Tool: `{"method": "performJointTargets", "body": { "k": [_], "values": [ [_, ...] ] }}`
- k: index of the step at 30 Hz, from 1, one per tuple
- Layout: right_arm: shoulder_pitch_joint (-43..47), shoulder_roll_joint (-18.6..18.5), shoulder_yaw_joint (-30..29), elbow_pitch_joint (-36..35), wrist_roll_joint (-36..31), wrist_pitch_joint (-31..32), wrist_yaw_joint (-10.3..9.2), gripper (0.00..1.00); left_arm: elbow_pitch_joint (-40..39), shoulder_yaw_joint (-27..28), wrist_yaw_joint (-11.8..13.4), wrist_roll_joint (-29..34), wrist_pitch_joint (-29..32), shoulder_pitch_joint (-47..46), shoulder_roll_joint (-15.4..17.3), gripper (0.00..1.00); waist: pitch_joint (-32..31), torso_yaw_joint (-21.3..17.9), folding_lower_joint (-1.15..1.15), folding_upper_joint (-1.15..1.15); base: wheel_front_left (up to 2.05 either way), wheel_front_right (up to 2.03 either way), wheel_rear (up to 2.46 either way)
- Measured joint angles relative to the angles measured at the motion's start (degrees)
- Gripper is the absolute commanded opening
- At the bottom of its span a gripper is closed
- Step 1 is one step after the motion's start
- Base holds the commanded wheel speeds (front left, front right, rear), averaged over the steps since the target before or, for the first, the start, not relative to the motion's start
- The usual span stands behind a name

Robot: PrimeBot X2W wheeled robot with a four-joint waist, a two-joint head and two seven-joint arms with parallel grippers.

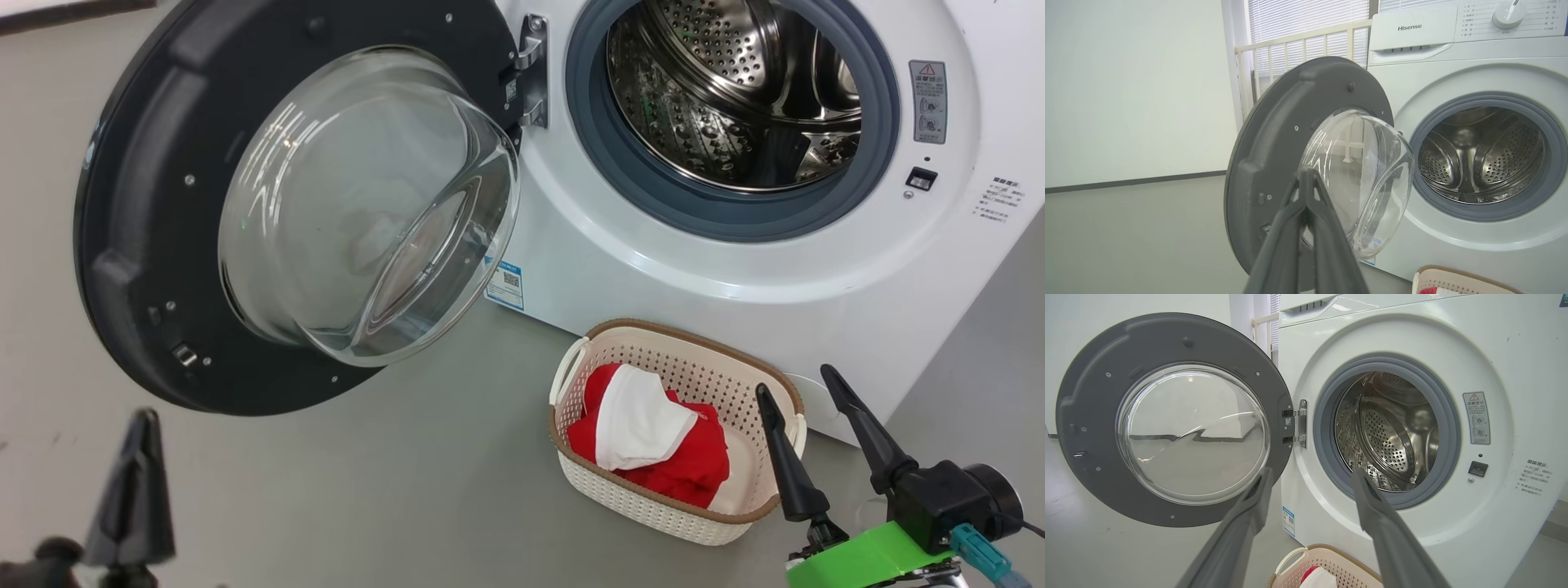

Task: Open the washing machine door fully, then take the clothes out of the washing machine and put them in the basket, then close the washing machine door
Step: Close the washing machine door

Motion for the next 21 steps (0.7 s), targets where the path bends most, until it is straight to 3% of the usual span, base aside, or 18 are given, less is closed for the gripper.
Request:
{"method": "performJointTargets", "body": {
  "k": [8, 12, 16, 21],
  "values": [
    [0.0, 0.0, -0.6, -0.2, 0.0, 0.3, 0.0, 1.0, 3.9, 5.0, -0.3, -0.2, -2.1, -14.2, 3.5, 0.0, -0.3, -0.5, 0.0, 0.0, 0.0, 0.0, 0.0],
    [0.0, 0.0, -0.8, -0.6, 0.0, 0.9, 0.0, 1.0, 9.4, 8.9, -1.7, -4.2, -2.7, -23.6, 4.4, 0.0, 0.0, -0.9, 0.0, 0.0, 0.0, 0.0, 0.0],
    [0.0, 0.0, -0.8, -1.6, 0.0, 1.8, 0.0, 1.0, 16.4, 13.6, -3.8, -12.6, -3.0, -33.2, 3.2, 0.0, 0.9, -1.5, 0.0, 0.0, 0.0, 0.0, 0.0],
    [0.0, 0.0, -1.2, -2.3, 0.0, 2.5, 0.0, 1.0, 28.8, 20.3, -5.1, -26.8, 3.8, -44.1, 1.5, 0.0, 1.7, -2.3, 0.0, 0.0, 0.0, 0.0, 0.0]
  ]
}}
